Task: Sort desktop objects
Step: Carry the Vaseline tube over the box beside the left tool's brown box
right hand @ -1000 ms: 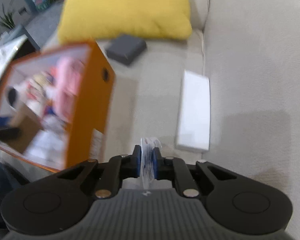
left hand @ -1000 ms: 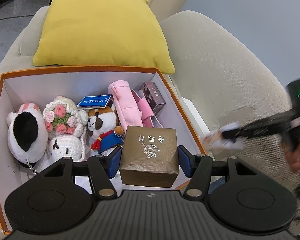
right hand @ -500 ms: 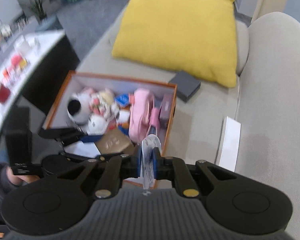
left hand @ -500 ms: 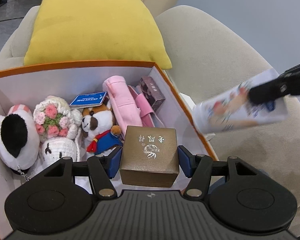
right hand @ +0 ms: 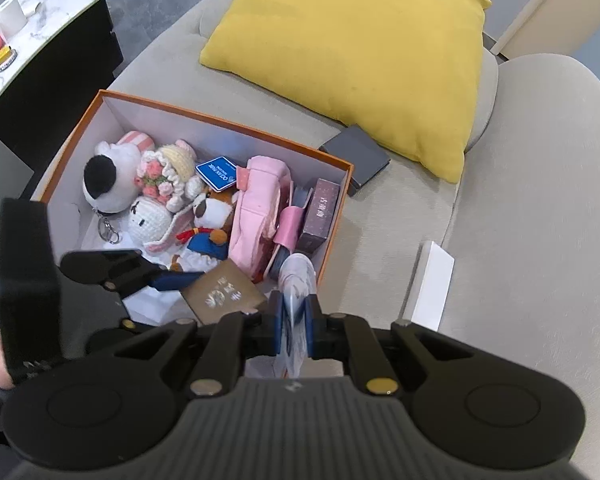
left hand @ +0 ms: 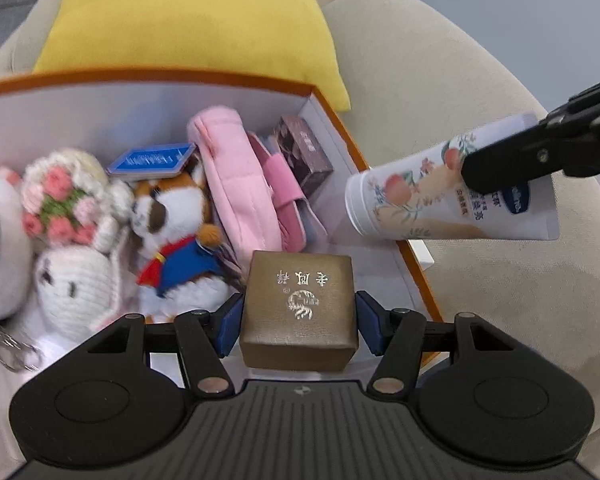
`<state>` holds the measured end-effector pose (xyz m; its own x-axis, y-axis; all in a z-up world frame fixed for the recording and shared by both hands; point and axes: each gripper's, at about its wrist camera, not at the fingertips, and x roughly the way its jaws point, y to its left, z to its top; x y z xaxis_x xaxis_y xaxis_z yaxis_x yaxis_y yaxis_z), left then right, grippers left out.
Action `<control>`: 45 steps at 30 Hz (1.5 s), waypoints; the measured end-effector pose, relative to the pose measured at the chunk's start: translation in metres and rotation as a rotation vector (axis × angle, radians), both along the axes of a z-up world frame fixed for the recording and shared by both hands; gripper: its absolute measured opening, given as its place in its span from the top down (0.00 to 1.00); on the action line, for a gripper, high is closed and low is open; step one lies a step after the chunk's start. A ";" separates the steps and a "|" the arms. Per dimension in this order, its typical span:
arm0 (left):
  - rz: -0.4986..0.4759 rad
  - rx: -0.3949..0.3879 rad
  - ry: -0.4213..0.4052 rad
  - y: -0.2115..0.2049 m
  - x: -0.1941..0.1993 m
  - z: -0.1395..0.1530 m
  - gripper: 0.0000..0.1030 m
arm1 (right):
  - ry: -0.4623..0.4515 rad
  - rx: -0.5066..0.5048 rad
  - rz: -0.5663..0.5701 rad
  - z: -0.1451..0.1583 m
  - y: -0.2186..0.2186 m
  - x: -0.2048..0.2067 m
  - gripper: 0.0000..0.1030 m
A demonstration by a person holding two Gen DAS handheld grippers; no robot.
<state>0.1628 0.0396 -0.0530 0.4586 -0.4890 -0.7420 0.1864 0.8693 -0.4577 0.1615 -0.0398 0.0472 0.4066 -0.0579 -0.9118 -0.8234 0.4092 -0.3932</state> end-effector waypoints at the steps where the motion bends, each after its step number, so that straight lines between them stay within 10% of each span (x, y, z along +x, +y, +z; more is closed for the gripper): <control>1: 0.008 -0.005 0.012 -0.002 0.002 -0.002 0.33 | 0.000 0.000 0.001 0.000 0.001 0.000 0.89; 18: -0.003 -0.065 0.088 -0.013 0.021 -0.018 0.32 | 0.031 -0.008 -0.055 -0.005 0.000 0.013 0.89; 45: -0.138 0.231 -0.163 -0.050 0.049 0.009 0.60 | 0.067 -0.016 -0.233 -0.002 0.001 0.027 0.89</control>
